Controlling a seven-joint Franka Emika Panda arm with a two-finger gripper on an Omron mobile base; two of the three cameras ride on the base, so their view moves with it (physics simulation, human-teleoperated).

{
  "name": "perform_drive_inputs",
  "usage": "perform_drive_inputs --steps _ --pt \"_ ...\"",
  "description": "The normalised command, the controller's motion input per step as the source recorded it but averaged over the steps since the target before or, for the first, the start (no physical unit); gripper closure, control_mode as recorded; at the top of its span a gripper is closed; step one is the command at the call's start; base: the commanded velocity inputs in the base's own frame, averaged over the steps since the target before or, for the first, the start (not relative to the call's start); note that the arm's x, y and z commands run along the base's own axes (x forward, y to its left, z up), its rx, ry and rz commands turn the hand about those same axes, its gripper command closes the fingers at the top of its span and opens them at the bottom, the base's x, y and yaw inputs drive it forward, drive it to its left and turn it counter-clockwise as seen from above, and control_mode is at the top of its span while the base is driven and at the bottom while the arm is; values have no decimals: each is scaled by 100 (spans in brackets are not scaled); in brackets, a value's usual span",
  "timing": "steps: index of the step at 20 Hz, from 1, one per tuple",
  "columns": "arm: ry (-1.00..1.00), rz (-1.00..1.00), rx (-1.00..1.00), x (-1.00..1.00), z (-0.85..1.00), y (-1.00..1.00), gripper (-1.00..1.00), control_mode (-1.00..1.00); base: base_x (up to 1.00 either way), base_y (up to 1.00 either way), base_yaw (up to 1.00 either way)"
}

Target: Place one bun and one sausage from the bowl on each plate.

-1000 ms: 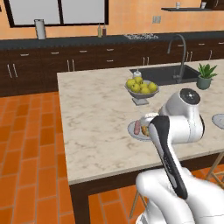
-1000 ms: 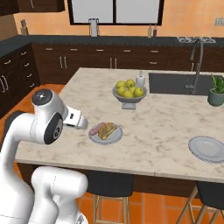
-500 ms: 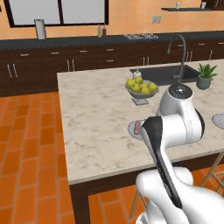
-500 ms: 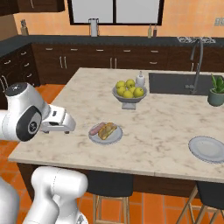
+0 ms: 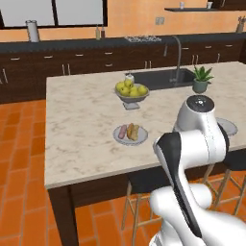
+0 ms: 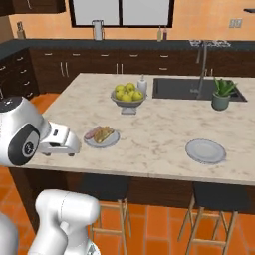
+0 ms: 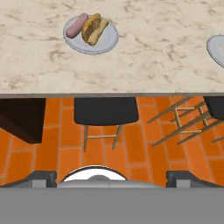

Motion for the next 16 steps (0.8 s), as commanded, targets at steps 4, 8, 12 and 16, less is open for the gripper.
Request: perform_drive_inputs --steps 4,8,12,16 --pt "0 0 0 0 0 0 -100 100 0 -100 0" --pt "0 0 0 0 0 0 -100 100 3 -100 0" --pt "0 0 0 0 0 0 -100 100 0 -100 0" --pt "0 0 0 0 0 0 -100 100 13 -100 0"
